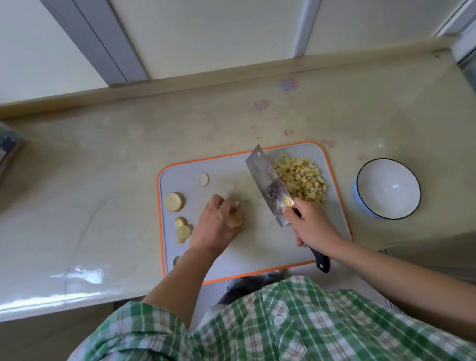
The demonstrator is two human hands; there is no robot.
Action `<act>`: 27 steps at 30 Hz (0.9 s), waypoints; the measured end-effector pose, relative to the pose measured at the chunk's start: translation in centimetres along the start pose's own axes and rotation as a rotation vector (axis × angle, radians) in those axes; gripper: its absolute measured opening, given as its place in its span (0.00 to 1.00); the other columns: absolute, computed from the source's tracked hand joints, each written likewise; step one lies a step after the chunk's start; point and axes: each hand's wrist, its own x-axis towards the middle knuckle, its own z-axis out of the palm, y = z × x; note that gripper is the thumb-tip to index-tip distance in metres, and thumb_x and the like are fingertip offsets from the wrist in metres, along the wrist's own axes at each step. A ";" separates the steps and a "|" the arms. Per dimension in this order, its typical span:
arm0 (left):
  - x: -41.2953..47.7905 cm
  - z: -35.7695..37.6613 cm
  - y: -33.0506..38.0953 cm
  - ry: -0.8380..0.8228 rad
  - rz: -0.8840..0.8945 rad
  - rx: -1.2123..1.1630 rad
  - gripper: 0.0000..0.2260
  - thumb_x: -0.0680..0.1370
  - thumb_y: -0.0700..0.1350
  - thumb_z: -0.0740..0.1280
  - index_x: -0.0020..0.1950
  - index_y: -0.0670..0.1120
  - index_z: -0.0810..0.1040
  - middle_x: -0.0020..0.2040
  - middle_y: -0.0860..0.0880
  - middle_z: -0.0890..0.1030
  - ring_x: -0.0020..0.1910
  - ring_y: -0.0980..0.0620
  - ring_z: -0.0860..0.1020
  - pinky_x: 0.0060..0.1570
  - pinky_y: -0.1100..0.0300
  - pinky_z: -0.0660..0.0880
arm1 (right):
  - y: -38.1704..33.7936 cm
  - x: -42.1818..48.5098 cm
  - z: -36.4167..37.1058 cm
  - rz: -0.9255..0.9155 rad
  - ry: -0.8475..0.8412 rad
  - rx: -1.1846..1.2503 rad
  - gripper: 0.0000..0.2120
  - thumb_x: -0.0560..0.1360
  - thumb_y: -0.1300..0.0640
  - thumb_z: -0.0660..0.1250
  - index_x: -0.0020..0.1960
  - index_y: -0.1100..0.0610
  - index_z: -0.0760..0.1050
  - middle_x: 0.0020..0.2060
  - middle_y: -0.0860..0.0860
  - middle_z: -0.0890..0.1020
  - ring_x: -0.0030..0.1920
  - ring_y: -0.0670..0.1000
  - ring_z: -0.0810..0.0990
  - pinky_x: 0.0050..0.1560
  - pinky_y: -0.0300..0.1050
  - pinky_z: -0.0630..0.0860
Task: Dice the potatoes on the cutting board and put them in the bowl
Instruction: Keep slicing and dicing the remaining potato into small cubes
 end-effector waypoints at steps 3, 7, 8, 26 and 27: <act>-0.2 0.1 0.5 0.020 0.004 0.020 0.18 0.69 0.42 0.75 0.57 0.40 0.76 0.52 0.41 0.73 0.48 0.38 0.76 0.47 0.52 0.71 | 0.1 0.0 -0.1 -0.011 -0.006 -0.032 0.15 0.81 0.53 0.57 0.41 0.63 0.67 0.24 0.62 0.76 0.21 0.52 0.75 0.30 0.53 0.76; -0.3 0.3 0.7 0.030 -0.006 0.026 0.18 0.70 0.42 0.73 0.58 0.40 0.76 0.52 0.41 0.74 0.48 0.39 0.76 0.46 0.53 0.70 | 0.3 -0.1 -0.3 -0.010 -0.021 -0.035 0.14 0.81 0.54 0.57 0.42 0.63 0.66 0.25 0.63 0.76 0.21 0.52 0.76 0.30 0.54 0.76; -0.2 0.2 0.8 0.021 -0.008 0.031 0.19 0.70 0.42 0.72 0.59 0.40 0.75 0.53 0.41 0.73 0.49 0.40 0.75 0.47 0.54 0.69 | 0.3 -0.1 -0.3 -0.008 -0.023 -0.032 0.14 0.81 0.54 0.57 0.42 0.63 0.66 0.26 0.63 0.76 0.21 0.52 0.76 0.30 0.54 0.76; 4.0 0.3 2.6 0.106 -0.233 -0.076 0.06 0.76 0.42 0.67 0.51 0.43 0.80 0.48 0.44 0.82 0.49 0.43 0.79 0.48 0.55 0.72 | 1.0 -0.4 -1.8 -0.007 0.019 -0.032 0.15 0.82 0.53 0.56 0.42 0.63 0.67 0.28 0.63 0.75 0.21 0.50 0.76 0.31 0.55 0.75; 4.4 0.4 3.0 0.094 -0.209 -0.115 0.07 0.76 0.42 0.67 0.52 0.43 0.81 0.48 0.45 0.83 0.49 0.43 0.79 0.49 0.55 0.73 | 1.0 -0.4 -2.1 -0.003 0.020 -0.033 0.14 0.82 0.53 0.56 0.42 0.62 0.67 0.28 0.63 0.76 0.21 0.50 0.76 0.31 0.54 0.75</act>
